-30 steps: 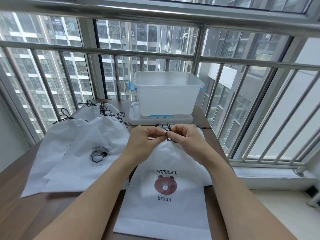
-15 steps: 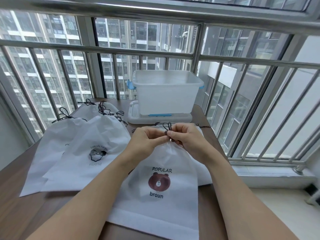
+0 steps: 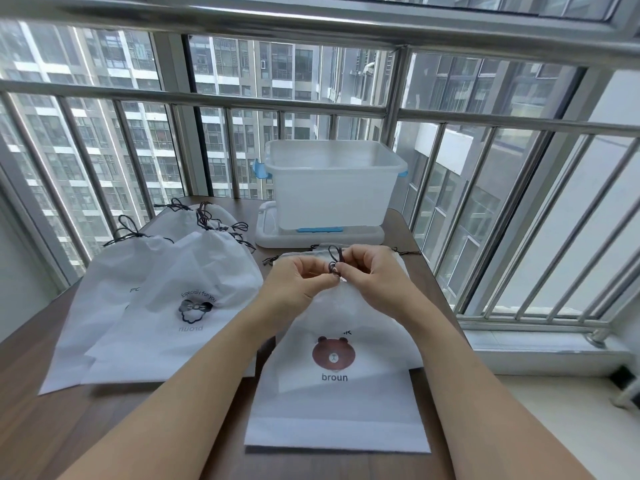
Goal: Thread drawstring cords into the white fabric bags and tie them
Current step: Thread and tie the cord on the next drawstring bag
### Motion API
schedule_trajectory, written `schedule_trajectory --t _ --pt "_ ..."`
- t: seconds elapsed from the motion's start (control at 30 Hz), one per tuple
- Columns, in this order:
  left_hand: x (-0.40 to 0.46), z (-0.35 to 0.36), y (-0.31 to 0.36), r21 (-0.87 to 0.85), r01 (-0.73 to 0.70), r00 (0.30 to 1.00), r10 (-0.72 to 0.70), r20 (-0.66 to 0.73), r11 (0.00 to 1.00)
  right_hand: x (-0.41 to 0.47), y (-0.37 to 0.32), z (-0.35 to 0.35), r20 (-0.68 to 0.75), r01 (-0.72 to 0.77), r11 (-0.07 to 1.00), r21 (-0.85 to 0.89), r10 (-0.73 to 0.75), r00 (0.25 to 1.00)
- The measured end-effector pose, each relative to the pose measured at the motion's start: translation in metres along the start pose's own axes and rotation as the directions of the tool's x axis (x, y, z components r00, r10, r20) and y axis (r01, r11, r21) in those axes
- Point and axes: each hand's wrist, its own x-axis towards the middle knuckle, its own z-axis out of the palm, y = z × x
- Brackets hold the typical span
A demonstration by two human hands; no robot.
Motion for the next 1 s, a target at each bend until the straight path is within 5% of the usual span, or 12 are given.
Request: schedule_trajectory --t 0.33,0.6,0.73,0.87,1.0 --pt "0.0026 -0.0013 -0.0072 0.223 -0.242 0.950 0.277 -0.143 0.944 -0.0009 -0.0003 -0.0018 0.083 -0.027 0.996 0.080 0.020 0.996" --pt "0.0051 0.0010 -0.0031 -0.122 -0.104 0.966 0.072 -0.248 0.987 -0.0012 -0.0022 -0.0046 0.024 -0.068 0.991 0.117 0.066 0.998" --pt "0.0051 0.0032 -0.0040 -0.144 -0.052 0.975 0.019 -0.223 0.988 0.0008 0.0016 -0.0043 0.031 -0.070 0.992 0.102 0.068 0.997" --pt "0.0023 0.0022 -0.0041 0.159 -0.161 0.951 0.196 -0.237 0.974 0.0006 0.0029 -0.0022 0.027 -0.059 0.997 0.056 0.057 0.998" --pt "-0.0009 0.0021 -0.0021 0.482 -0.372 0.851 0.499 -0.166 0.794 0.0022 0.0048 0.0010 0.047 -0.061 0.997 0.046 0.059 0.997"
